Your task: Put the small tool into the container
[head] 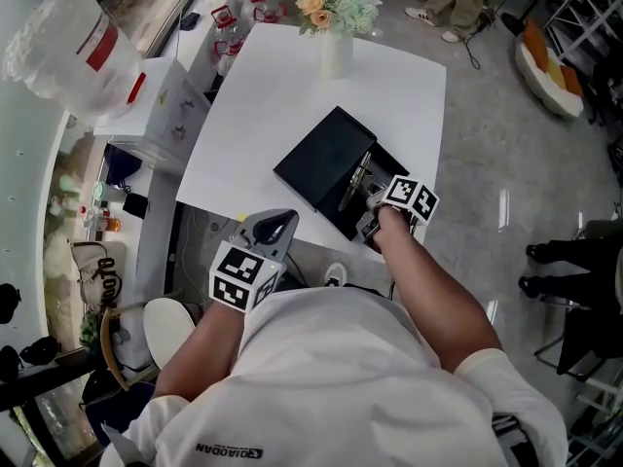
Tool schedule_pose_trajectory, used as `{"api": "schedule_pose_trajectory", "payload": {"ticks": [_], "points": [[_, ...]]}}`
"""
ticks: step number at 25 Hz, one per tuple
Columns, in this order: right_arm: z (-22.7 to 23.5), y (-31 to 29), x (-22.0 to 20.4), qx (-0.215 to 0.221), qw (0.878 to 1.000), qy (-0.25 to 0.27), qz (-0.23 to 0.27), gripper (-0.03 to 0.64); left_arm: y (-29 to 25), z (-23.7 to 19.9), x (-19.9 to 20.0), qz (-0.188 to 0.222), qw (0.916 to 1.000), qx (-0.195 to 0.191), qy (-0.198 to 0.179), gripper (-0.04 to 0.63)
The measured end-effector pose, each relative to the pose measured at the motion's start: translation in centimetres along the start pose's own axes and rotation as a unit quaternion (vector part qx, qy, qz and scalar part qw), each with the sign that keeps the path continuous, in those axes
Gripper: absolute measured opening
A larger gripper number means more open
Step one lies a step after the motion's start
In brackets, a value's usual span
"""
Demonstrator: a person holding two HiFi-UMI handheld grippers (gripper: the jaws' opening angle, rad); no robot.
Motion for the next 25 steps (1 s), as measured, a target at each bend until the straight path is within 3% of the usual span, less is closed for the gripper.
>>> {"api": "schedule_pose_trajectory", "payload": {"ticks": [5, 14, 25], "points": [[-0.8, -1.0, -0.1, -0.003, 1.0, 0.012, -0.015, 0.079, 0.4, -0.4, -0.2, 0.0, 1.0, 0.004, 0.003, 0.009], [-1.0, -0.2, -0.3, -0.028, 0.993, 0.102, -0.045, 0.109, 0.0, -0.3, -0.2, 0.001, 1.0, 0.0, 0.005, 0.009], [0.7, 2.3, -0.6, -0.041, 0.982, 0.172, -0.06, 0.096, -1.0, 0.9, 0.1, 0.006, 0.9999, -0.012, 0.004, 0.009]]}}
Point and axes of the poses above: the fingertips, and each gripper's own axes: y backward along the fingers, z to its right, x out of its top, the point moved 1 cm from there along y, backward along the fingers, and after that the axes turned 3 degrees about x, right-handed, at the moved point
